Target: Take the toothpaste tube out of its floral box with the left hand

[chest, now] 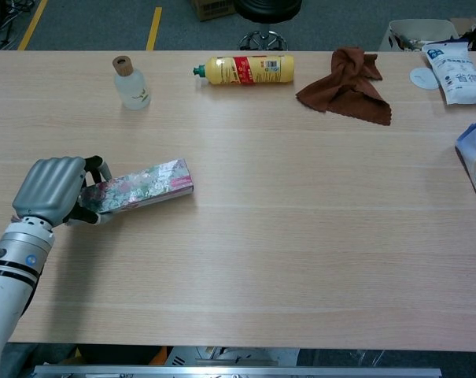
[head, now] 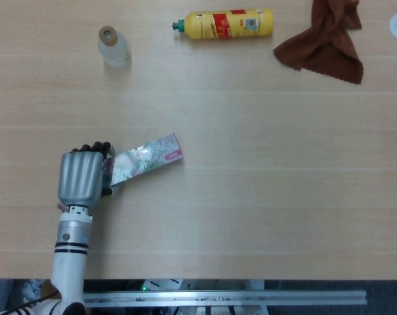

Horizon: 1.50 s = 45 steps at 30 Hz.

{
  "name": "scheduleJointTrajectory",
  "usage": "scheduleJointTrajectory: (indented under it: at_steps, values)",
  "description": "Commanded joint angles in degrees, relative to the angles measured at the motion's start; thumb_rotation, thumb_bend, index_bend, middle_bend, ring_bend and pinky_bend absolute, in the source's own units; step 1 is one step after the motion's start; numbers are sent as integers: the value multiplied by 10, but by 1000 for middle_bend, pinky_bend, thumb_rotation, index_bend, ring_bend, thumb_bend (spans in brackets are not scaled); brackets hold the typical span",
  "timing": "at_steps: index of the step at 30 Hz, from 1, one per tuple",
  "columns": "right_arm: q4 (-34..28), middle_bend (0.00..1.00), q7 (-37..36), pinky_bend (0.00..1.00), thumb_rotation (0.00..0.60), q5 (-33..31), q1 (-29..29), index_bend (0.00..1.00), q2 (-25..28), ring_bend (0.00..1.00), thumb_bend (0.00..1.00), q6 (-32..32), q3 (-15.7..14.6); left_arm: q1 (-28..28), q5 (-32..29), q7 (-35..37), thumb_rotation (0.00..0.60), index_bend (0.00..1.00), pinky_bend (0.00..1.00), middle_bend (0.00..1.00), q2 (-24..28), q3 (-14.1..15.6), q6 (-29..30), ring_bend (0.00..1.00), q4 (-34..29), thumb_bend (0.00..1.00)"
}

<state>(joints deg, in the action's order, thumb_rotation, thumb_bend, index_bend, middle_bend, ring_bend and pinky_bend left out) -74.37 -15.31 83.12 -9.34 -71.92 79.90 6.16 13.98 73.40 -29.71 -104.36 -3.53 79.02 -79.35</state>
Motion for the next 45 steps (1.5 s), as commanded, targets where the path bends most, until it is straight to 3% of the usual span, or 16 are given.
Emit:
scheduleJointTrajectory:
  at_steps: [1,14,26,36,45]
  values:
    - [0,366,0,359,600,0,0,456,0,275,409,0,0,-1,11,38,600,527,588,555,1,-3,0,523,4,92]
    - [-3,366,1,359,600,0,0,456,0,275,409,-1,0,3,89,254,600,526,587,554,-5,-26,42,523,42,92]
    - [-1,366,0,359,600,-1,0,456,-2,275,409,-3,0,9,113,430,600,520,585,551,-16,-49,70,519,99,92]
    - [-2,366,1,359,600,-1,-1,456,-4,275,409,-4,-1,10,117,472,600,520,585,551,-22,-54,81,518,124,92]
    - [-1,366,1,359,600,-2,0,456,-4,275,409,-5,-1,15,116,449,600,521,585,552,-17,-46,65,518,133,92]
